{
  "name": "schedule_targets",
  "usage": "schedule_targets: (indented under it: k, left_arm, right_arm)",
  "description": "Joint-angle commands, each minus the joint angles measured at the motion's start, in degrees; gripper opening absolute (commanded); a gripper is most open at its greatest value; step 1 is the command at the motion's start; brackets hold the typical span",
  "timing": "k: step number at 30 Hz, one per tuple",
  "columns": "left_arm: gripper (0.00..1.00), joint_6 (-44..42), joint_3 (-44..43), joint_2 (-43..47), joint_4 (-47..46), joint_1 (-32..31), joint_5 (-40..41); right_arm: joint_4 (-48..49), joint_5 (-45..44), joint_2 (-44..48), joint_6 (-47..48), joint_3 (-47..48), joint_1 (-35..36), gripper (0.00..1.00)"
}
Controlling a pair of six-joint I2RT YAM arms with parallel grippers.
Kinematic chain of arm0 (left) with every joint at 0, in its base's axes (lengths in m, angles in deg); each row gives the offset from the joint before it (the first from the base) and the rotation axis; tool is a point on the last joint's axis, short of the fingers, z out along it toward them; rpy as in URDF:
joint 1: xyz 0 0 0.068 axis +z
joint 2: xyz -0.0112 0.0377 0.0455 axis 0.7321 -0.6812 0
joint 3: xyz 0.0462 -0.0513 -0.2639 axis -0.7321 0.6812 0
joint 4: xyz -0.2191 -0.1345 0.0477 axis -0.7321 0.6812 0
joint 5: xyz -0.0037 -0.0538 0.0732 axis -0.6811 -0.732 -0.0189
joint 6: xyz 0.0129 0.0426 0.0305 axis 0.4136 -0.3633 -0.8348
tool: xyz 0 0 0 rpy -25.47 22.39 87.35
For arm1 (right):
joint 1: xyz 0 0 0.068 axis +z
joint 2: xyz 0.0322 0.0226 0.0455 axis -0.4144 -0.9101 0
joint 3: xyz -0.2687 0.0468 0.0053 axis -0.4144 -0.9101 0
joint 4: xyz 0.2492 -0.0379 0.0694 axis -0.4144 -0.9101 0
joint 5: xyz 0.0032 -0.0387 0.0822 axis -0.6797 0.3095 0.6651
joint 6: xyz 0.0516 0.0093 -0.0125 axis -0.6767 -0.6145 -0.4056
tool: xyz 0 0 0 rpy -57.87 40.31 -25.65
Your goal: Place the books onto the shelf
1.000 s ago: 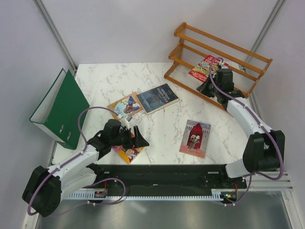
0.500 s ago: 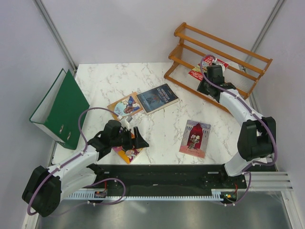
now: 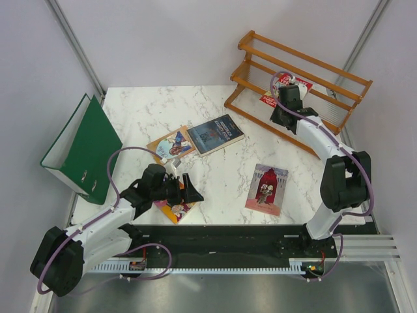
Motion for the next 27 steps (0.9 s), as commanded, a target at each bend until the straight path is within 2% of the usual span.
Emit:
schedule_targets:
  k: [1, 9, 12, 14, 19, 20, 22, 23, 26, 27]
  left_arm:
    - [0.85, 0.5, 0.1, 0.7, -1.1, -0.2, -1.2]
    - [0.85, 0.2, -0.5, 0.3, -1.1, -0.2, -1.4]
    - [0.85, -0.2, -0.4, 0.3, -1.1, -0.3, -2.0]
    - [0.85, -0.3, -0.6, 0.3, -1.2, -0.4, -2.1]
    - [0.86, -0.1, -3.5, -0.5, -1.0, -2.4, -0.3]
    - [0.86, -0.1, -4.2, -1.7, -1.1, -2.8, 1.1]
    - [0.87, 0.0, -7.0, -4.2, -1.8, -4.1, 2.0]
    - [0.88, 0.0, -7.9, -5.6, -2.4, -4.7, 2.2]
    - [0.88, 0.1, -12.3, -13.7, -5.2, -7.6, 2.5]
    - [0.88, 0.6, -13.4, -17.7, -6.8, -8.4, 2.5]
  right_arm:
    - [0.3, -2.7, -0.8, 0.7, 3.4, 0.1, 0.0]
    - [0.1, -3.2, -2.1, 1.9, 5.7, 0.1, 0.0]
    - [0.4, -0.9, -0.6, 2.7, 4.7, 0.1, 0.0]
    - [1.1, 0.1, 1.0, 2.8, 2.0, 0.1, 0.0]
    - [2.5, 3.8, 11.8, 1.4, -10.1, 0.1, 0.07]
    - [2.5, 4.4, 15.7, 0.5, -12.2, 0.1, 0.27]
    - [0.9, 4.5, 19.8, -0.9, -18.3, 0.1, 0.46]
    - [-0.3, 3.9, 23.9, -2.7, -20.2, 0.0, 0.61]
    - [-5.0, 3.9, 30.6, -4.1, -27.0, -0.4, 0.72]
    - [-7.9, 4.1, 31.8, -4.4, -29.6, -0.8, 0.73]
